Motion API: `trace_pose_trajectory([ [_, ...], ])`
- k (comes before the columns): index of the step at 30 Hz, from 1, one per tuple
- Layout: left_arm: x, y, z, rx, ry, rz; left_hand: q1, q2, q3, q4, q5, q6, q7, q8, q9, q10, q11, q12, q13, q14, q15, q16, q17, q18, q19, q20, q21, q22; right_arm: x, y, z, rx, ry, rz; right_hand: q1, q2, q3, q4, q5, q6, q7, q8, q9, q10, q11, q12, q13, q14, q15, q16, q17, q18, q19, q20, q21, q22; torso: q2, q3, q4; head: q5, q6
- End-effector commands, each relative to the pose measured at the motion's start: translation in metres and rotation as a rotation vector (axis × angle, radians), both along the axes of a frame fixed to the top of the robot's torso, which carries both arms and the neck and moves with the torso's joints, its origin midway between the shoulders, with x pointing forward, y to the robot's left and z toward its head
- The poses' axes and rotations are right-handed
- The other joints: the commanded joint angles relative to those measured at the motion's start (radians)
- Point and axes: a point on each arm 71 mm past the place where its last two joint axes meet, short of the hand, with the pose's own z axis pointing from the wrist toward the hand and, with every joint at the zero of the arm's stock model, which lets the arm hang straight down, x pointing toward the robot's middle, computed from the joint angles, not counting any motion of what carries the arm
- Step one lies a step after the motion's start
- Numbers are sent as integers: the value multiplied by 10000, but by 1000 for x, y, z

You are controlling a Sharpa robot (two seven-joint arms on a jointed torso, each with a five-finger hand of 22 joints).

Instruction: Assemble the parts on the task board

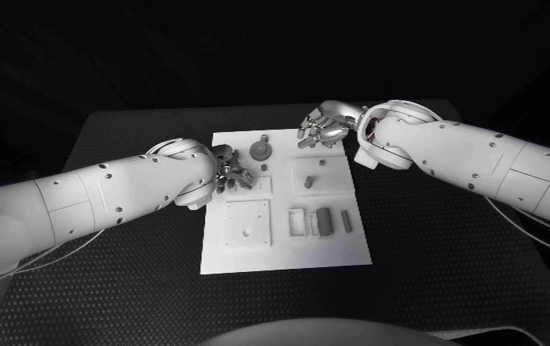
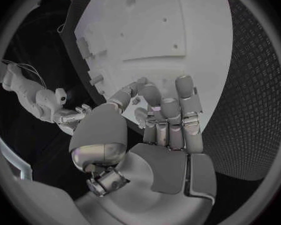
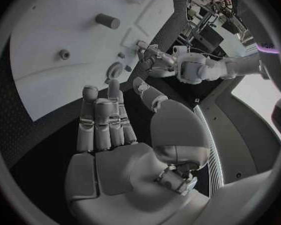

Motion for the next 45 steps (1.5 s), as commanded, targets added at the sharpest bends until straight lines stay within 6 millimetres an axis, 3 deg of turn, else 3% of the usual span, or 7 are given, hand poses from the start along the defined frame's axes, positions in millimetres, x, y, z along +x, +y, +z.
trace_pose_trajectory([
  [1, 0, -2, 0, 139, 48, -126, 767, 722, 711, -634, -38, 19, -5, 48, 144, 18, -40, 36, -8, 23, -79, -8, 5, -89, 44, -39, 45, 203, -1, 1, -1, -13, 88, 149, -67, 3, 7, 54, 36, 93, 196, -53, 18, -41, 38, 42, 13, -79, 3, -34, -10, 112, -60, -27, -34, 165, -1, 14, -11, 3, -5],
  [13, 0, -6, -1, 343, 192, -189, 591, 687, 709, -515, -90, 28, -22, 181, 180, 30, -51, 37, -14, 32, -83, -6, 5, -105, 59, -40, 53, 208, -1, 1, -1, -14, 83, 135, -66, 2, 7, 52, 37, 94, 196, -54, 19, -41, 37, 43, 13, -80, 3, -34, -11, 112, -61, -27, -34, 166, 6, 13, -12, -21, -10],
  [21, 0, -9, -2, 265, 209, -203, -372, 230, 282, 180, -206, -52, -44, 366, 169, 25, -73, 37, -21, 27, -107, 0, 9, -97, 43, -72, 46, 210, -1, 0, -1, -15, 80, 129, -63, 1, 7, 50, 37, 93, 195, -55, 20, -41, 37, 43, 13, -81, 2, -34, -11, 112, -62, -27, -34, 166, 2, 11, -8, -32, -15],
  [31, 0, -9, -2, 268, 207, -202, -924, -50, 123, 626, -444, -76, -81, 501, 130, 32, -112, 56, -14, 31, -148, 17, 17, -62, 43, -85, 41, 210, -1, 0, -1, -16, 78, 122, -61, -1, 7, 47, 36, 93, 195, -56, 21, -42, 37, 43, 13, -82, 2, -34, -12, 112, -63, -27, -34, 167, 2, 4, -11, -50, -33],
  [32, 0, -9, -2, 268, 205, -201, -942, -66, 125, 648, -486, -76, -85, 514, 129, 32, -115, 58, -13, 31, -152, 19, 19, -58, 44, -87, 41, 210, -1, 0, -1, -16, 78, 120, -61, -1, 7, 47, 37, 93, 195, -56, 21, -42, 37, 44, 13, -82, 2, -34, -12, 112, -63, -27, -34, 167, 2, 4, -12, -51, -35],
  [34, 1, -9, -1, 244, 165, -174, -960, -93, 141, 703, -968, -89, -97, 557, 121, 26, -125, 65, -9, 28, -165, 23, 22, -41, 44, -90, 41, 211, -1, 0, -1, -16, 77, 119, -61, -1, 7, 47, 36, 93, 195, -56, 22, -42, 37, 44, 13, -82, 2, -34, -12, 112, -63, -27, -34, 167, 1, 2, -8, -62, -32],
  [45, 1, -8, -1, 222, 102, -118, -1060, -310, 203, 972, -1445, -74, -139, 736, 125, 37, -168, 93, 4, 43, -205, 41, 32, -9, 71, -88, 47, 208, -1, 0, -1, -16, 80, 122, -60, 0, 7, 45, 36, 93, 195, -57, 23, -42, 37, 44, 13, -83, 2, -34, -12, 112, -65, -27, -34, 167, -2, -2, -7, -72, -32],
])
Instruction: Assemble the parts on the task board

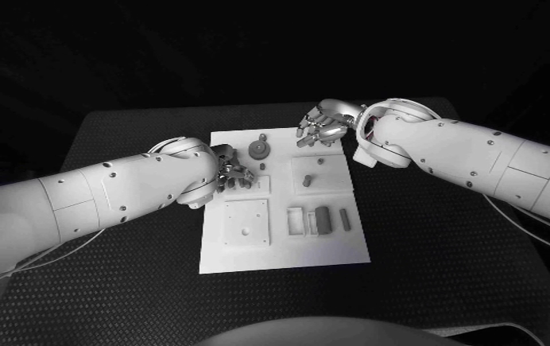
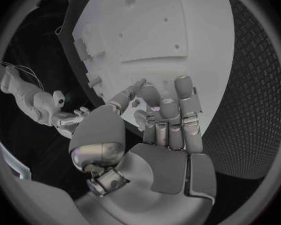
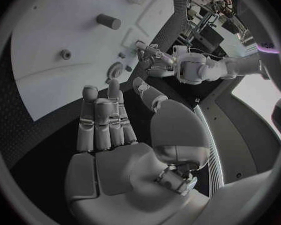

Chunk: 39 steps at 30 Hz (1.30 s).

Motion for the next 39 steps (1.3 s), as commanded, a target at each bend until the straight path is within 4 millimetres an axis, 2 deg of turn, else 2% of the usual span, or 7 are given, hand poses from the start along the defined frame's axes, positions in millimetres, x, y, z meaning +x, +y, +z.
trace_pose_trajectory([
  [1, 0, -2, 0, -59, 1, -89, -7, -61, 4, 70, -25, -27, -33, 62, -1, 3, -65, 57, 13, -5, -94, 41, 12, -10, 16, -68, 46, 205, -1, 1, -1, -8, 72, 135, -60, 0, 7, 45, 37, 113, 177, -57, 18, -42, 37, 44, 13, -56, 8, -35, -14, 110, -51, -40, -34, 167, -2, -3, 1, -7, 10],
  [22, 0, -4, 3, 904, -661, -894, 280, -66, 35, -117, -52, -47, -54, 232, 19, -3, -84, 83, 25, -8, -113, 58, 25, 5, 24, -59, 67, 214, -1, 2, -1, -4, 74, 151, -61, 3, 6, 44, 36, 114, 176, -58, 21, -43, 37, 45, 13, -57, 8, -34, -14, 110, -52, -40, -34, 167, -1, 0, 5, -31, 3],
  [28, 0, -7, 5, 1110, -949, -1143, 480, -7, 47, -304, -35, -55, -60, 313, 8, 0, -88, 89, 26, -4, -114, 61, 29, 6, 28, -55, 78, 213, -1, 2, -1, -5, 77, 154, -61, 3, 6, 44, 36, 114, 177, -59, 21, -42, 37, 46, 13, -57, 8, -34, -14, 110, -52, -39, -33, 167, 10, -6, 4, -43, -4],
  [39, 0, -7, 5, 951, -855, -1041, 581, 135, 35, -428, -19, 1, -75, 437, 16, 25, -97, 96, 24, 10, -113, 63, 31, 1, 38, -49, 84, 209, -1, 2, -1, -5, 83, 164, -62, 3, 5, 44, 36, 114, 177, -60, 22, -43, 37, 46, 13, -58, 8, -33, -15, 110, -53, -39, -34, 167, 4, 2, 12, -36, -13],
])
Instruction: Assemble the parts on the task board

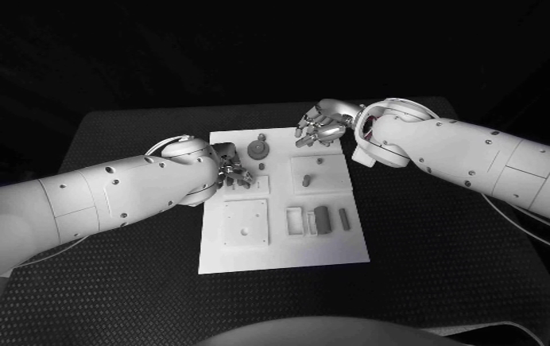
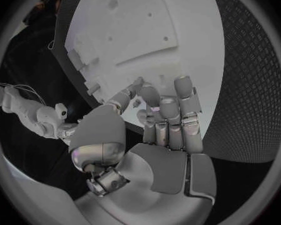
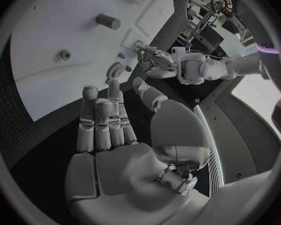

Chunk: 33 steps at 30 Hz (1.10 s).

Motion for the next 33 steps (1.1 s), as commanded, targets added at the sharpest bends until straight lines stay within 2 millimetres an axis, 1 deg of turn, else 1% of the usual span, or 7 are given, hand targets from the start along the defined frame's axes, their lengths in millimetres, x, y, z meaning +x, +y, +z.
trace_pose_trajectory([
  [1, 0, -1, 0, -41, 66, -74, 89, 46, -8, -52, -9, 9, -31, 36, 16, -12, -60, 59, 15, 33, -59, 63, 14, -1, 40, -51, 34, 213, -1, 2, -1, -7, 78, 149, -62, 4, 5, 44, 37, 118, 172, -60, 16, -43, 37, 46, 13, -77, -12, -33, -15, 131, -52, -40, -34, 167, 0, 7, 9, 2, -10],
  [6, -1, -2, -1, -174, 187, -36, -95, -29, -88, 55, -32, -21, -30, 85, -2, -4, -55, 49, 6, 40, -56, 57, 12, -8, 39, -48, 26, 205, -1, 1, -1, -11, 81, 146, -63, 3, 5, 44, 36, 118, 172, -60, 17, -43, 37, 46, 13, -77, -12, -33, -16, 131, -52, -40, -34, 167, -2, 2, 5, -2, -17],
  [12, -1, -4, -1, -297, 239, -28, -316, -261, -75, 365, -476, -74, -38, 187, -65, 0, -65, 29, -9, 39, -66, 41, 8, 6, 35, -57, -2, 199, -1, 2, -1, -8, 80, 152, -63, 3, 5, 44, 37, 118, 172, -60, 17, -43, 37, 47, 13, -77, -12, -33, -16, 131, -52, -40, -34, 168, -5, 10, 6, 9, -19],
  [19, -1, -4, -1, -367, 205, 35, -493, -664, 77, 1090, -1618, -157, -55, 320, -181, -13, -70, 10, -10, 24, -81, 26, 10, 41, 26, -66, -54, 197, -1, 1, -1, -10, 77, 139, -63, 4, 4, 44, 37, 118, 172, -61, 18, -44, 37, 46, 13, -78, -12, -33, -16, 131, -52, -40, -34, 168, -7, 8, 8, 14, -21],
  [21, -1, -3, -1, -401, 237, 69, -525, -779, 109, 1322, -1789, -172, -53, 354, -205, -15, -75, 9, -4, 21, -84, 27, 14, 46, 25, -62, -62, 200, -1, 1, -1, -10, 77, 139, -63, 3, 4, 44, 36, 118, 172, -61, 18, -44, 37, 47, 13, -78, -12, -33, -16, 131, -52, -40, -34, 168, -9, 11, 3, 19, -16],
  [24, 0, -2, -1, -376, 249, 99, -594, -911, 102, 1547, -1867, -184, -50, 382, -223, -19, -79, 10, 1, 17, -85, 30, 18, 51, 25, -61, -68, 202, -1, 1, -1, -11, 76, 135, -63, 3, 4, 44, 36, 118, 172, -61, 19, -44, 37, 47, 13, -78, -12, -33, -16, 131, -52, -40, -34, 168, -8, 7, 2, 16, -17],
  [33, 0, 4, -1, -338, 258, 206, -589, -913, 103, 1597, -1870, -192, -49, 389, -227, -21, -79, 10, 4, 14, -86, 31, 19, 54, 26, -61, -68, 204, -1, 0, -1, -15, 74, 122, -64, 3, 4, 44, 37, 119, 172, -62, 19, -44, 37, 47, 13, -79, -12, -33, -16, 131, -53, -40, -34, 168, -4, 2, -5, 1, -12],
])
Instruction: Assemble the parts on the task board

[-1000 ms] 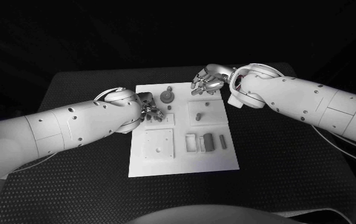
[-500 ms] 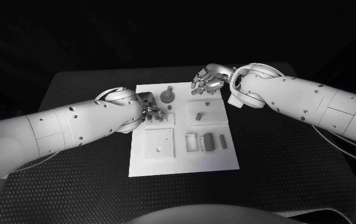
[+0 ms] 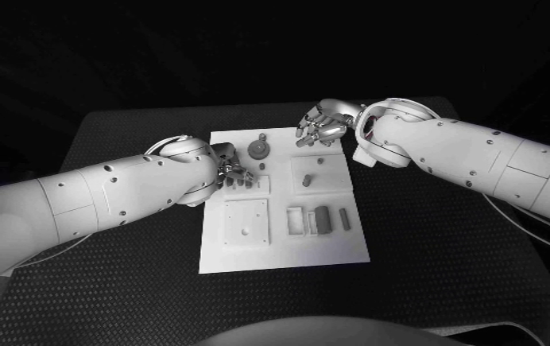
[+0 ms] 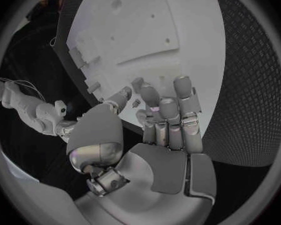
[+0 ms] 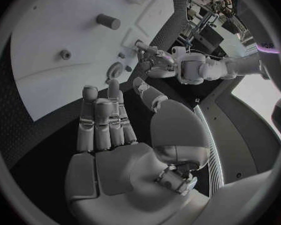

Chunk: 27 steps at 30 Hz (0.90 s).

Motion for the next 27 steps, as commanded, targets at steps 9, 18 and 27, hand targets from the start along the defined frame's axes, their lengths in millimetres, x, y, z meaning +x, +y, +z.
trace_pose_trajectory([
  [9, -1, 12, 2, -754, 170, 426, 190, -118, -47, 199, -19, -412, 98, -151, -153, -135, 11, -65, -19, -114, 1, -56, -28, 41, -71, -39, -128, 189, -1, 0, -1, -7, 52, 104, -63, 4, 4, 43, 37, 115, 176, -63, 14, -43, 37, 48, 13, -58, 5, -32, -17, 152, -52, -40, -34, 168, -8, -9, 17, -20, 48],
  [18, 9, 27, 28, -1963, 212, 1018, 382, -150, -174, 559, -15, -865, 328, -428, -410, -546, 233, -397, -161, -461, 220, -414, -180, -56, -471, 51, -480, 75, 0, -9, -1, -74, 56, -83, -63, 3, 3, 42, 36, 112, 176, -65, 15, -43, 37, 48, 13, -57, 5, -31, -17, 152, -52, -40, -33, 168, -5, -12, 45, -28, 120],
  [27, 33, 42, 46, -2471, -467, 1881, 607, -248, -316, 1019, -17, -1178, 509, -542, -624, -756, 415, -834, -374, -650, 410, -837, -363, -140, -717, 155, -915, -143, 0, -7, -1, -63, 63, -40, -64, 1, 3, 42, 36, 112, 176, -66, 15, -43, 38, 49, 13, -57, 5, -31, -17, 152, -52, -40, -33, 168, 8, -4, -9, 20, 240],
])
